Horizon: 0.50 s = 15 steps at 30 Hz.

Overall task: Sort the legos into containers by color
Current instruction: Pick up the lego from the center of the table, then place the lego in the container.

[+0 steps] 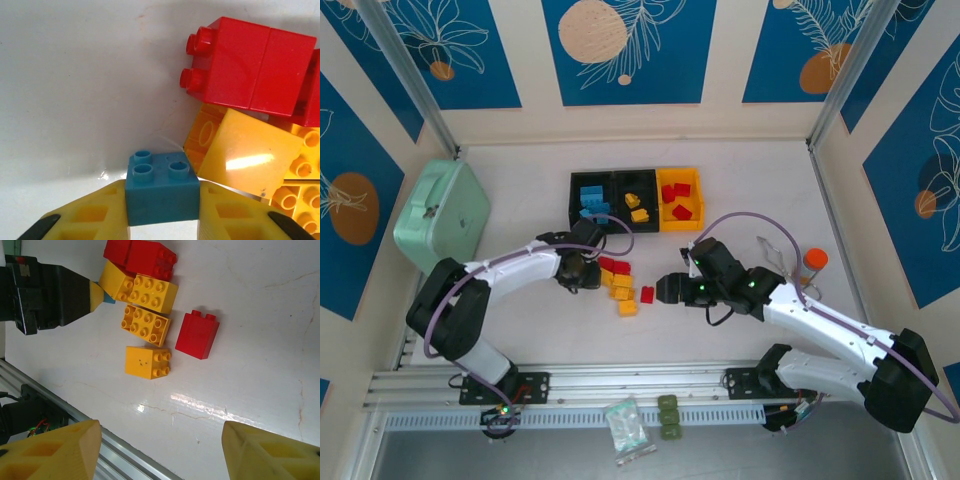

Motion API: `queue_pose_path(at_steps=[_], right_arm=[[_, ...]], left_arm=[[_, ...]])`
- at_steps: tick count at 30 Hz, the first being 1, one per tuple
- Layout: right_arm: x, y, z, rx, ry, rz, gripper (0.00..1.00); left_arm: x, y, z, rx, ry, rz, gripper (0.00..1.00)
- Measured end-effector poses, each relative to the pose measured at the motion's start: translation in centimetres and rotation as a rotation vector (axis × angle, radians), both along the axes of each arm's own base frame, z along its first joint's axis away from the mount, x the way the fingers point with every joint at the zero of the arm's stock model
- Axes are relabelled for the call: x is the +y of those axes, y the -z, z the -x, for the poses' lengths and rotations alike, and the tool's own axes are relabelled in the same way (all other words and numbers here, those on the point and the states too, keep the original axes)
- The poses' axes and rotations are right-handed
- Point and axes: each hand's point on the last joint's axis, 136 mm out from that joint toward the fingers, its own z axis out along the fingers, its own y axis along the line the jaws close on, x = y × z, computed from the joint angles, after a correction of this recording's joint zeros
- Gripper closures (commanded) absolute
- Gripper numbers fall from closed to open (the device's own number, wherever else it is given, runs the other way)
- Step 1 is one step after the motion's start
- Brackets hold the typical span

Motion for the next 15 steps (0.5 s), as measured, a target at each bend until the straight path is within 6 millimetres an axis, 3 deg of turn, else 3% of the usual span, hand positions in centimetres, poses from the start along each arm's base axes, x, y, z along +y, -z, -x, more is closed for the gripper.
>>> queue_pose_path(at_steps=[5,10,15], right_arm=[[0.2,0.3,-0.2,0.004,-0.001,0.003,0.35],[0.6,0.8,-0.3,0.019,-0.008,0.007,0.35],[1.8,0.4,-0.9,0.012,-0.025,-0.008,0.35]], left_arm=[[0.3,-1.2,0.2,-0.019,-0.002,0.006,0.73],[0.8,-4.5,0.1,-0.085,-0.008,0.045,0.72],[1.0,-7.7,-1.9,-0.144,-0.024,0.073,0.72]])
